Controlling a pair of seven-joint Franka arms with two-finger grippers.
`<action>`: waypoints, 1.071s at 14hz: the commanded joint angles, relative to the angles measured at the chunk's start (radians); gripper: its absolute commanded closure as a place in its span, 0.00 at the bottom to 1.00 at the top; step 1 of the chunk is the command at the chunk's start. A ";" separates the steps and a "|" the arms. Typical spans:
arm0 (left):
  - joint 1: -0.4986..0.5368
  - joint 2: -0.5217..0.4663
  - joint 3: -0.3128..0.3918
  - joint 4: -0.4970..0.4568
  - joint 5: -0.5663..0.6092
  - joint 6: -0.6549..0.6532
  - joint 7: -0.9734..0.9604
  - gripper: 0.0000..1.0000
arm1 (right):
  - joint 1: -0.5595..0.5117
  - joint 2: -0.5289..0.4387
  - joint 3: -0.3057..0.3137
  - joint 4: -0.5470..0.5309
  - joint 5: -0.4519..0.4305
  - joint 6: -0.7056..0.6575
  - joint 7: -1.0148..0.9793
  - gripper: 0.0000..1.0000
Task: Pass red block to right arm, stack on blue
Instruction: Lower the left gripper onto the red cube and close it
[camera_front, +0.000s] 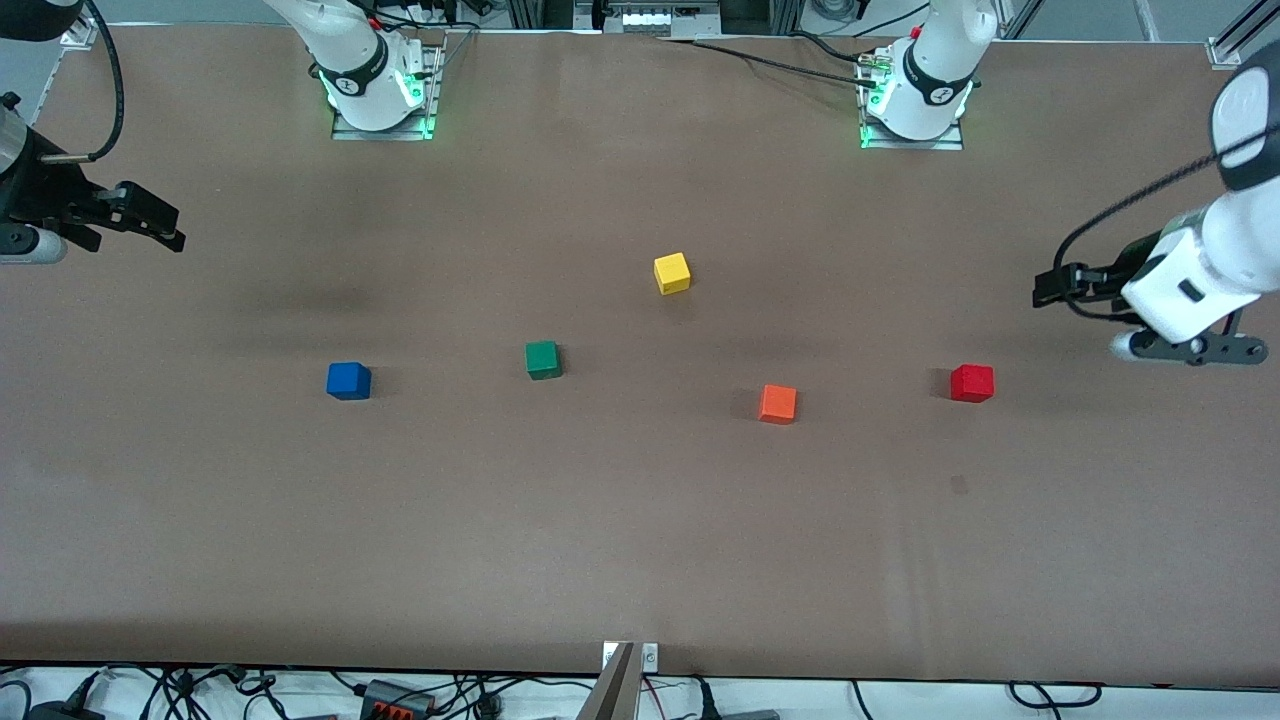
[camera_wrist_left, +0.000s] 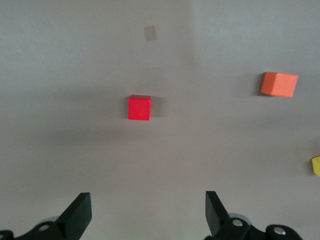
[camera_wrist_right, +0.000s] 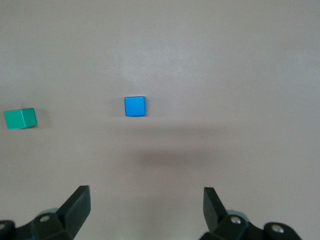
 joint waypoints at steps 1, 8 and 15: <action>0.008 0.061 0.001 0.008 -0.005 0.031 0.019 0.00 | -0.002 -0.008 0.005 -0.008 -0.007 -0.007 -0.005 0.00; 0.066 0.065 -0.002 -0.340 -0.005 0.531 0.174 0.00 | -0.002 -0.008 0.007 -0.013 -0.009 -0.010 -0.005 0.00; 0.067 0.158 -0.002 -0.550 -0.005 0.939 0.240 0.00 | -0.002 -0.002 0.007 -0.013 -0.009 -0.010 -0.003 0.00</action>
